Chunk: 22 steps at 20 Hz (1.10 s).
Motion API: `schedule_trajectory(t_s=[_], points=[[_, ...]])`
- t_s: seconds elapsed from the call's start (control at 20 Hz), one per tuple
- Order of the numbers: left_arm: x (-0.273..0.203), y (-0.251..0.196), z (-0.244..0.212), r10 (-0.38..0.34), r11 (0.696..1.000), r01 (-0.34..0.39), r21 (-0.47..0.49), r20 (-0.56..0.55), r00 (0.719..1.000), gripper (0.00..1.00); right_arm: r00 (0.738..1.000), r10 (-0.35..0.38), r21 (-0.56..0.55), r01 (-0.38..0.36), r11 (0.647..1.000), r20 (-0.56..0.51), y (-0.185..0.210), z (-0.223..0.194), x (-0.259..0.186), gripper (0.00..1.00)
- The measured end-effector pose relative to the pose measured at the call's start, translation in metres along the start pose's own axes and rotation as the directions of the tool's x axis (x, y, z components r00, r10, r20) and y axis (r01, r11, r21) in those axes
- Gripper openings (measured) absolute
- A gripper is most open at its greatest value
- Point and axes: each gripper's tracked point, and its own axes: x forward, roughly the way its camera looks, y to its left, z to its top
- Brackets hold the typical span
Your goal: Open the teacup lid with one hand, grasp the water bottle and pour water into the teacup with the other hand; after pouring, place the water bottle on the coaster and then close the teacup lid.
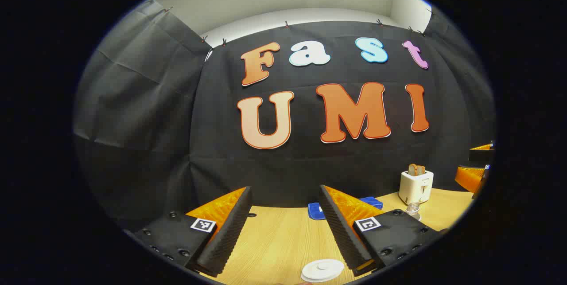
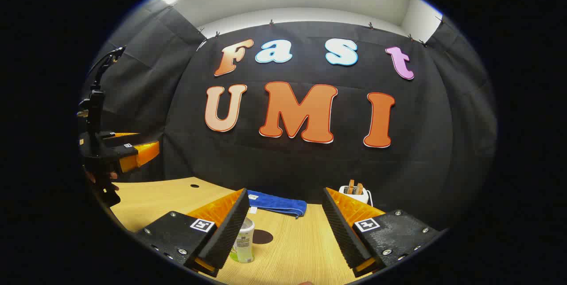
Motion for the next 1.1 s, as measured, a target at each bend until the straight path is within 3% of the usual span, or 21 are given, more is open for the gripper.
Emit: schedule_trajectory(t_s=[0.85,1.1], points=[[0.001,-0.013,-0.016,-0.045,0.998,0.042,-0.050,-0.053,0.998,0.96,1.000,0.029,0.019,-0.028,0.999,-0.010,0.006,-0.009,-0.003,0.99],[-0.002,-0.026,-0.028,-0.097,0.993,0.091,-0.069,-0.084,0.992,0.98,0.998,0.062,0.017,-0.062,0.998,-0.017,0.016,-0.016,-0.002,0.99]])
